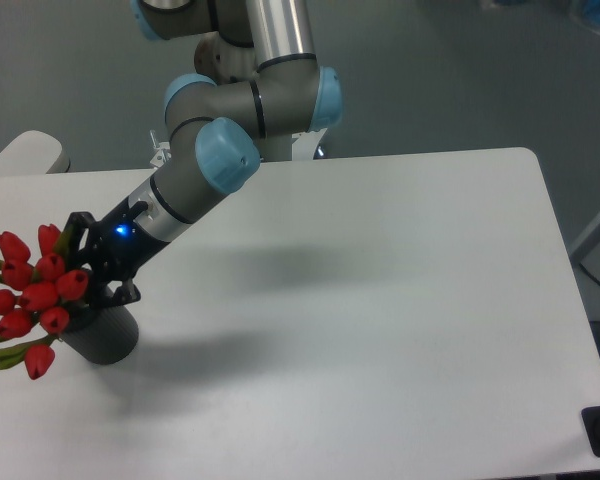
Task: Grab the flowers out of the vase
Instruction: 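Close the gripper on the bunch of tulip stems, then lift the gripped tulips up out of the grey vase, then carry the held tulips away from the vase across the table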
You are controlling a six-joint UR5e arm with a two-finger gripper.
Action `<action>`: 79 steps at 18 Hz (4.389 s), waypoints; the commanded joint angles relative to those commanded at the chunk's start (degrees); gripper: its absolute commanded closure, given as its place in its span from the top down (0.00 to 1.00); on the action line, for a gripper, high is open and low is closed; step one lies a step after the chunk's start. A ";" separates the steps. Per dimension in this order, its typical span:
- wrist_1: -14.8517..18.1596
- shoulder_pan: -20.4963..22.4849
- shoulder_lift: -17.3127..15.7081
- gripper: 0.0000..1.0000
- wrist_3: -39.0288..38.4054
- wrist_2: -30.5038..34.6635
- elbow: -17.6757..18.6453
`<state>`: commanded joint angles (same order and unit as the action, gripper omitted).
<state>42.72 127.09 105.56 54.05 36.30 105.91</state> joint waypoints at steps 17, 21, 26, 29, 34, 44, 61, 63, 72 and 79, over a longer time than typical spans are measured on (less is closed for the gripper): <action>-0.88 0.70 -5.62 0.36 -3.33 -1.41 -1.23; -0.79 0.97 -6.59 0.34 -4.92 -4.04 -1.58; -0.80 1.41 -6.77 0.33 -7.12 -4.65 -3.60; -0.79 1.67 -6.94 0.32 -8.52 -5.89 -4.57; -0.79 2.46 -8.43 0.32 -10.55 -6.85 -5.36; -0.79 5.45 -8.97 0.28 -17.31 -10.55 -10.02; -0.79 14.32 -5.99 0.23 -17.94 -12.92 -15.46; -0.79 16.60 -3.53 0.23 -15.83 -12.92 -16.87; -0.79 25.48 3.69 0.23 -5.02 -13.01 -20.13; -0.71 29.62 6.42 0.23 0.70 -12.57 -20.92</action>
<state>42.01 156.71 111.97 54.75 23.73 84.99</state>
